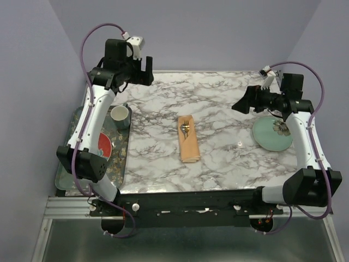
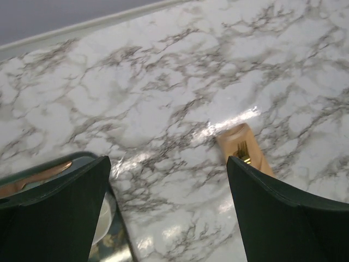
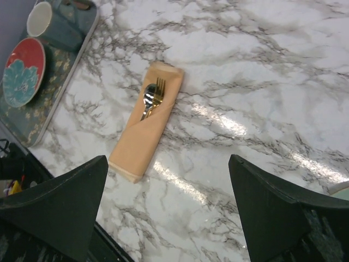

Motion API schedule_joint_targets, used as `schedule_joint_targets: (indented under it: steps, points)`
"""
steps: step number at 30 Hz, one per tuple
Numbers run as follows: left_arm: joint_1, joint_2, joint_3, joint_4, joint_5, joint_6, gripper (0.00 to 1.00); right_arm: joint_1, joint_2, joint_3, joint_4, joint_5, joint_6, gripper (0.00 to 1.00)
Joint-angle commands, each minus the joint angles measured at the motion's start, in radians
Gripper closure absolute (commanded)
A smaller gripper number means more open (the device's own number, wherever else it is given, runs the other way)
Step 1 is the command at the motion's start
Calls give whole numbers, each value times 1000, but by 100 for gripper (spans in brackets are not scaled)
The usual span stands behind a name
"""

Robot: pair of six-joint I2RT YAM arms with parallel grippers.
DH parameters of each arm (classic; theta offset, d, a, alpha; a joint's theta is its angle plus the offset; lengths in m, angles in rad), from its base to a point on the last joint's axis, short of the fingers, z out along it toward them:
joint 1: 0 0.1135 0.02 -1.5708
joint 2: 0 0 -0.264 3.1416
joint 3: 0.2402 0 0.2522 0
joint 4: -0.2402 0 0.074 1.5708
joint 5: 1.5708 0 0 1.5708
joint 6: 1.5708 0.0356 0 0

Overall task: Fold the napkin into a case and place the utensils inside
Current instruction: Reset both arms

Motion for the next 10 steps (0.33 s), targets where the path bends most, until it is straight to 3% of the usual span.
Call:
schedule_joint_targets:
  steps: [1, 5, 10]
  points:
    - [48, -85, -147, -116, -118, 76, 1, -30, -52, -136, 87, 99, 40, 0]
    - [54, -185, -402, -56, -147, 73, 1, -30, -118, -259, 134, 122, 53, 0]
    - [25, -217, -463, -23, -193, 92, 1, -30, -173, -316, 131, 168, 24, 0]
